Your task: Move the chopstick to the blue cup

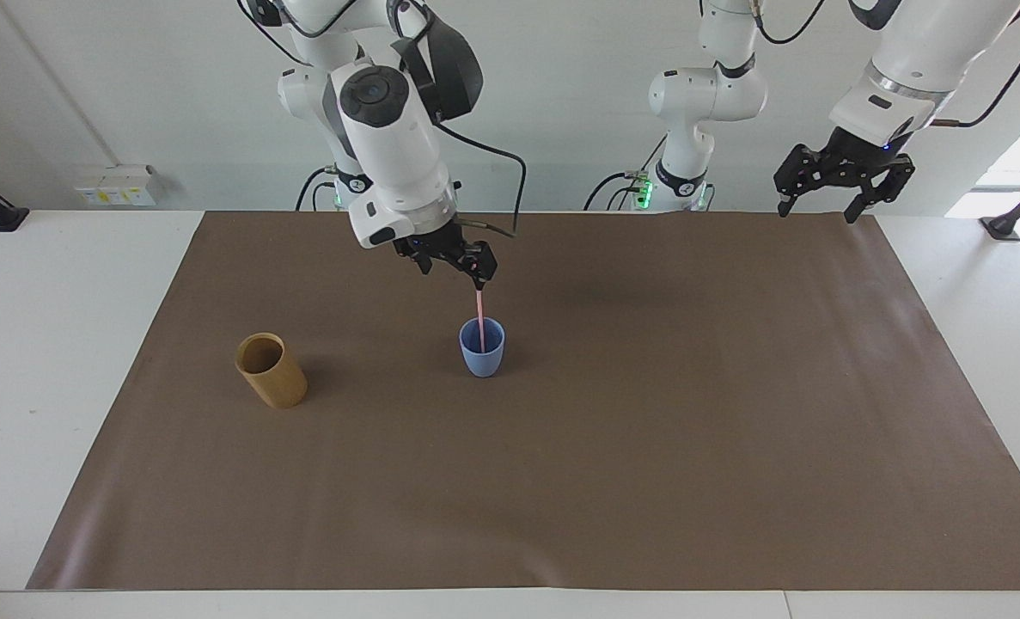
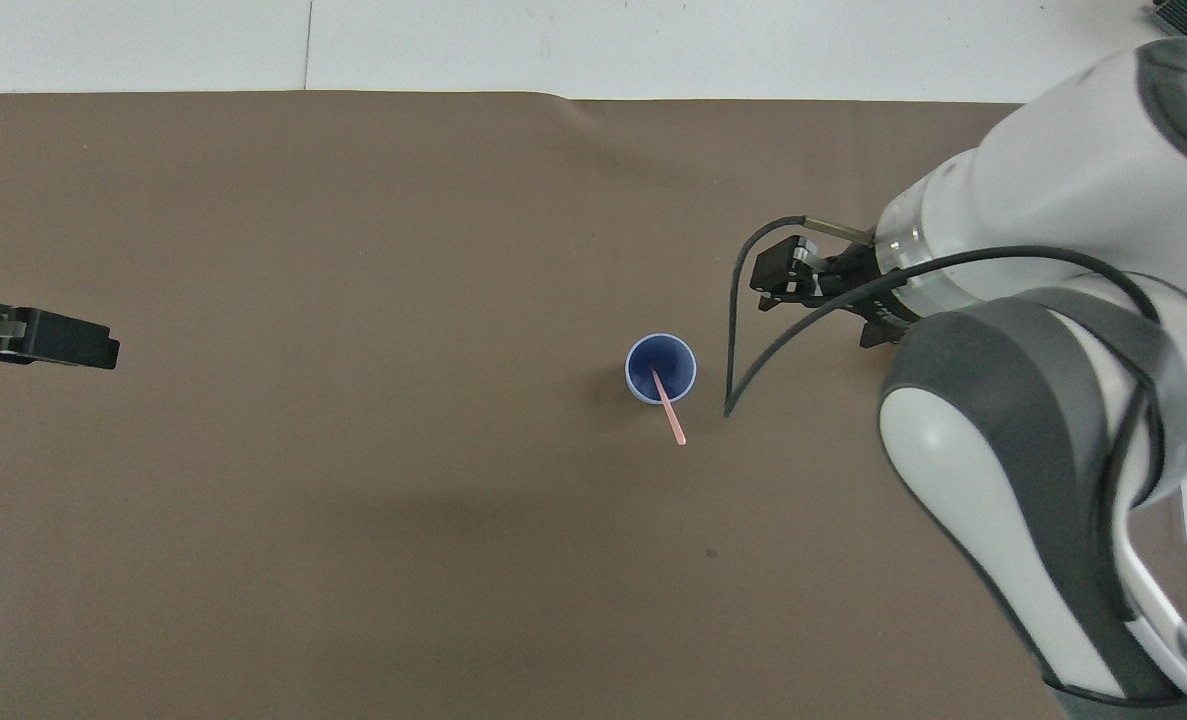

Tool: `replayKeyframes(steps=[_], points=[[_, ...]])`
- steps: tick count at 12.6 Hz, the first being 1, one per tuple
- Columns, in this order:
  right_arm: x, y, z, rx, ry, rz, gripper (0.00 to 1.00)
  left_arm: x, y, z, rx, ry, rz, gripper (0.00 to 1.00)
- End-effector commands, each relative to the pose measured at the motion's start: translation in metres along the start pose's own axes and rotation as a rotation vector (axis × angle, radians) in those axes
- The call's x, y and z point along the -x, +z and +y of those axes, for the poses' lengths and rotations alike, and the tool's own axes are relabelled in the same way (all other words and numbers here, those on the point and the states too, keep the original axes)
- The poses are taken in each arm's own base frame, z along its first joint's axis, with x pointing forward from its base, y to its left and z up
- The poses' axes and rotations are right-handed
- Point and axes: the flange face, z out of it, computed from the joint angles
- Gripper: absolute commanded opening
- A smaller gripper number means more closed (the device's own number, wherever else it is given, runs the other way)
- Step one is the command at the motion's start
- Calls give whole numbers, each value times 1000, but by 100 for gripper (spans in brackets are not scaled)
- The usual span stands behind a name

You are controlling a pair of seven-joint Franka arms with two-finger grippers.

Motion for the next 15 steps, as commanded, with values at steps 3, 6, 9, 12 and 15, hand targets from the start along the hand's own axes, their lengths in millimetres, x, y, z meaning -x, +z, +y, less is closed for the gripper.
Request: replayKeyframes(steps=[3, 6, 9, 12, 15], points=[[20, -34, 48, 28, -101, 86, 100, 5, -4, -1, 10, -4, -5, 100], [7, -40, 57, 20, -100, 102, 100, 5, -4, -1, 10, -4, -5, 100], [5, -49, 59, 70, -114, 141, 100, 5, -4, -1, 10, -4, -5, 100], [0, -65, 75, 83, -93, 159, 100, 5, -4, -1, 10, -4, -5, 100], [10, -95, 96, 88, -99, 175, 100, 5, -4, -1, 10, -4, -5, 100]])
